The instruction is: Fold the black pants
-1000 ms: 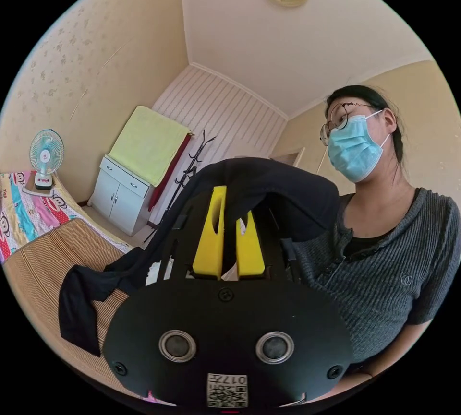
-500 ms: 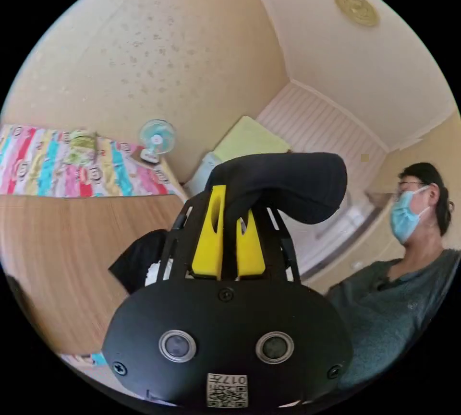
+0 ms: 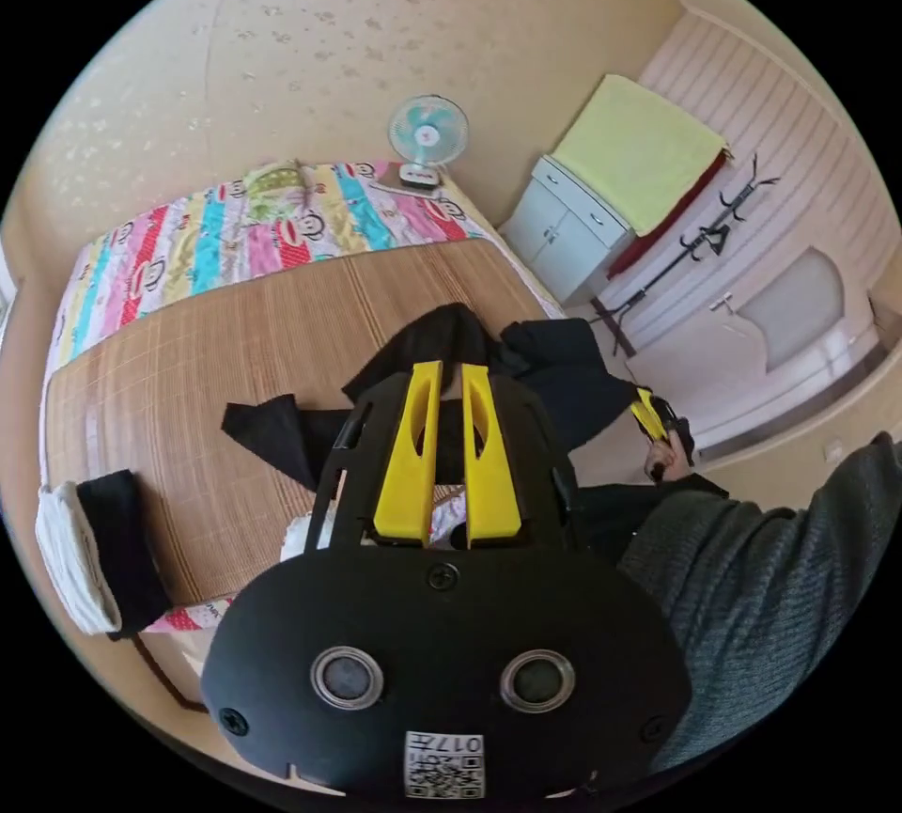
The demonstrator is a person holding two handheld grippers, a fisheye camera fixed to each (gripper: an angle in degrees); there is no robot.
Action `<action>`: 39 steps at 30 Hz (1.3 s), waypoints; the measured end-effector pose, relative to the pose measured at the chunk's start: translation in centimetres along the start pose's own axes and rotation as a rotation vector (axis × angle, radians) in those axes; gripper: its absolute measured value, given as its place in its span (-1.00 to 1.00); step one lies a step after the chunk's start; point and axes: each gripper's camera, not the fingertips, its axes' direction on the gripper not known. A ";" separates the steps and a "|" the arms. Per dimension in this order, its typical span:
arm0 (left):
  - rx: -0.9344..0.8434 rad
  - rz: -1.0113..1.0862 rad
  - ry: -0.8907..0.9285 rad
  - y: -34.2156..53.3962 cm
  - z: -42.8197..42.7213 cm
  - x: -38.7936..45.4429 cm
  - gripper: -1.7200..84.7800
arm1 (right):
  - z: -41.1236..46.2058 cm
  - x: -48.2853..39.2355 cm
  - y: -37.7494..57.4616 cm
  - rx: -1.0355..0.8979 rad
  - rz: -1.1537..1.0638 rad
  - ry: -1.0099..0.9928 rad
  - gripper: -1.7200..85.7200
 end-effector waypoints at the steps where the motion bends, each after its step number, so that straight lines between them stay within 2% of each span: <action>1: -0.031 0.020 0.041 -0.8 1.6 1.1 -0.82 | 1.6 -2.3 0.1 -0.060 -0.063 0.020 -0.90; 3: -0.095 0.118 0.132 -3.6 6.3 6.2 -0.69 | 3.9 -5.8 0.8 -0.123 -0.165 0.082 -0.92; 6: -0.091 0.290 0.073 -5.3 10.1 13.3 -0.55 | 7.7 -9.6 2.5 -0.262 -0.270 0.131 -0.94; 8: -0.098 0.396 0.034 -5.6 11.9 16.6 -0.54 | 9.8 -12.2 4.7 -0.347 -0.349 0.108 -0.95; 10: -0.121 0.445 0.000 -5.9 13.2 18.9 -0.54 | 10.5 -14.1 6.8 -0.379 -0.409 0.073 -0.95; 13: -0.039 0.416 -0.134 -5.9 12.8 20.6 -0.60 | 10.2 -16.2 10.2 -0.389 -0.450 0.004 -0.95; 16: 0.084 0.354 -0.183 -6.0 10.8 21.6 -0.79 | 8.3 -17.5 13.4 -0.355 -0.468 -0.028 -0.95; 19: 0.110 0.400 -0.127 -6.1 9.5 23.2 -0.86 | 6.5 -19.6 16.6 -0.373 -0.552 0.006 -0.95; 22: 0.151 0.359 0.053 -6.4 6.7 22.5 -0.92 | 4.2 -21.6 19.3 -0.390 -0.635 -0.016 -0.95; 23: 0.171 0.312 0.150 -6.7 5.3 21.7 -0.93 | 2.9 -22.5 20.2 -0.389 -0.676 -0.155 -0.95; 25: 0.187 0.256 0.220 -7.3 3.3 21.0 -0.95 | 0.5 -23.5 21.2 -0.302 -0.695 -0.357 -0.95; 27: 0.186 0.223 0.290 -8.4 1.2 21.0 -0.96 | -1.3 -23.9 21.8 -0.240 -0.671 -0.409 -0.94; 34: 0.342 0.231 0.367 -11.7 -8.9 24.1 -0.97 | -5.9 -25.7 28.6 -0.185 -0.745 0.105 -0.85; 38: 0.503 0.293 0.362 -13.2 -19.3 27.7 -0.97 | -5.6 -25.7 34.3 -0.232 -0.781 0.464 -0.72; 39: 0.547 0.293 0.358 -13.5 -22.2 28.6 -0.96 | -5.3 -25.8 35.1 -0.244 -0.787 0.503 -0.69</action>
